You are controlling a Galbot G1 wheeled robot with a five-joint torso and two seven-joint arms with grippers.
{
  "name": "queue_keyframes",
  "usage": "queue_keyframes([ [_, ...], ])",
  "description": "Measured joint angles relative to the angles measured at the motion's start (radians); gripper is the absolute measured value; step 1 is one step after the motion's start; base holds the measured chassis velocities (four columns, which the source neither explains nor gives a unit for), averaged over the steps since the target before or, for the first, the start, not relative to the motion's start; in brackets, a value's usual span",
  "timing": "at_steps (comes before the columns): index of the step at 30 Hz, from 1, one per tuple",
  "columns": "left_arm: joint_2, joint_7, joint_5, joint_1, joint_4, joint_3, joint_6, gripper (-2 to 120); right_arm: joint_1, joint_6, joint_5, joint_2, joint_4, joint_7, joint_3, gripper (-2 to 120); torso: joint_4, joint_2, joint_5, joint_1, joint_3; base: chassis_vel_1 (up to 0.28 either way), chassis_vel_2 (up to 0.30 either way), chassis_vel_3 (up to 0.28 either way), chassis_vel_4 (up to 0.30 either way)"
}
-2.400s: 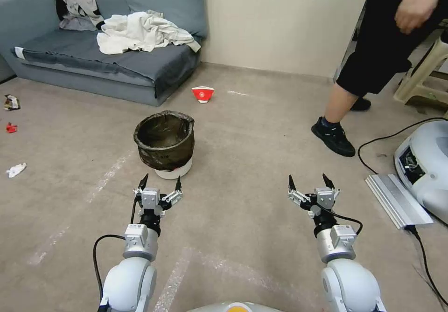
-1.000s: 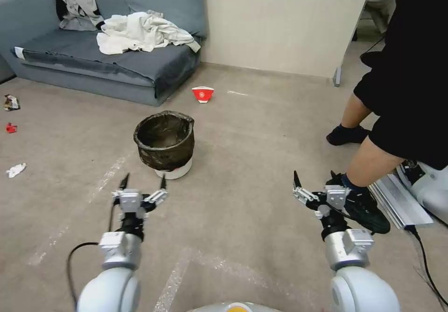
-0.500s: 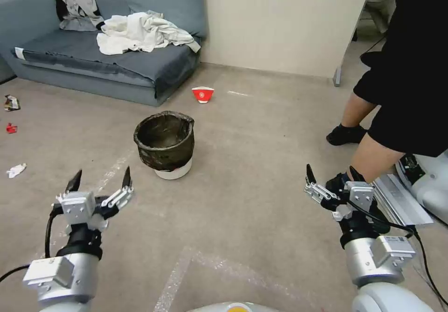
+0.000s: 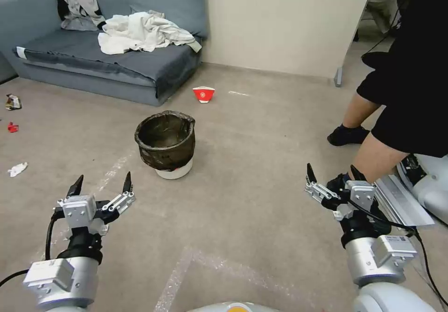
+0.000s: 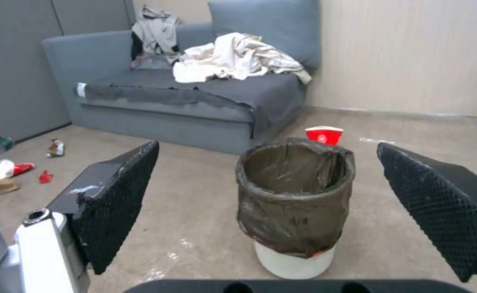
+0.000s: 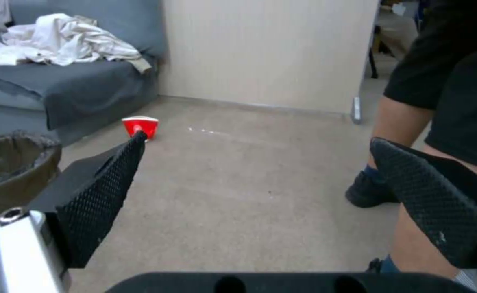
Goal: Pick up the trash can from the floor.
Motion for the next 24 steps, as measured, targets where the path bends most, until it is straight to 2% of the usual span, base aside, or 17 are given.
queue_keyframes([
  [17, -0.001, 0.002, 0.001, -0.002, 0.003, 0.001, -0.001, 100, 0.002, 0.002, 0.000, 0.001, -0.004, 0.000, -0.001, 100, 0.0001, 0.000, 0.0000, 0.000, 0.000, 0.074, 0.067, 0.067, 0.078],
  [24, -0.008, 0.001, 0.003, -0.008, 0.004, -0.001, -0.031, 100, 0.007, 0.005, 0.001, 0.007, -0.015, 0.018, -0.009, 100, 0.0006, 0.000, 0.0000, 0.000, 0.000, 0.069, 0.084, 0.095, 0.075],
])
